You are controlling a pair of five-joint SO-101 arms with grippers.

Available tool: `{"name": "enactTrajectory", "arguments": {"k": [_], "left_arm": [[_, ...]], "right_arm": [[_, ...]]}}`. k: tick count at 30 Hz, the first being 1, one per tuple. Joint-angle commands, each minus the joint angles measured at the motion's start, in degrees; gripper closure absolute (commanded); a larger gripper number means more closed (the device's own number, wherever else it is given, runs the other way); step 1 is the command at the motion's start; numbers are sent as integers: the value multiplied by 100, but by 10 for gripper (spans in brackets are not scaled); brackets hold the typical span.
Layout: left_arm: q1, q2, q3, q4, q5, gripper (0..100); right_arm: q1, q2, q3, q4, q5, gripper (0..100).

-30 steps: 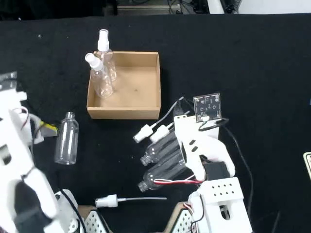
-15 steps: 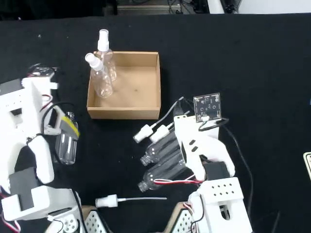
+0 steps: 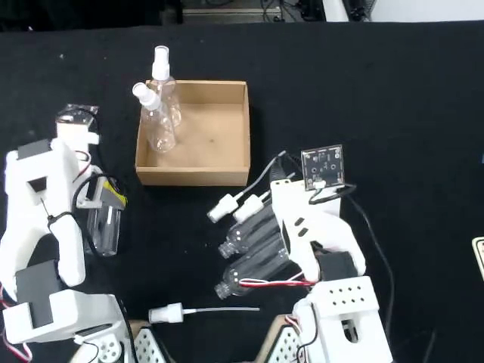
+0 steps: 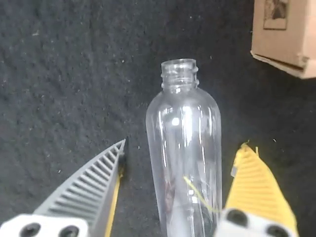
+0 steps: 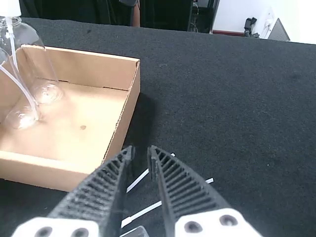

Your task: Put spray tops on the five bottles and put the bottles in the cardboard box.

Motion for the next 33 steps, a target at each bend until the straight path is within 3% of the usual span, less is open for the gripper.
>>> {"name": "enactTrajectory", "arguments": {"k": [1, 7, 13, 19, 22, 29, 33], "left_arm": [[-4, -35, 330, -580, -53, 689], [-4, -35, 752, -1284, -53, 689], [13, -35, 796, -1204, -53, 708], [4, -62, 760, -695, -97, 981], [-611, -79, 611, -712, -105, 936], [-3266, 185, -242, -677, -88, 970], [-4242, 809, -576, -659, -202, 966]], "right_arm": [[26, -171, -48, -176, 18, 966], [26, -171, -48, -176, 18, 966], [26, -171, -48, -176, 18, 966], [26, -171, -48, -176, 18, 966], [26, -171, -31, -176, 9, 966], [9, -171, -31, -176, 0, 966], [-220, -171, -40, -132, 9, 966]]}}
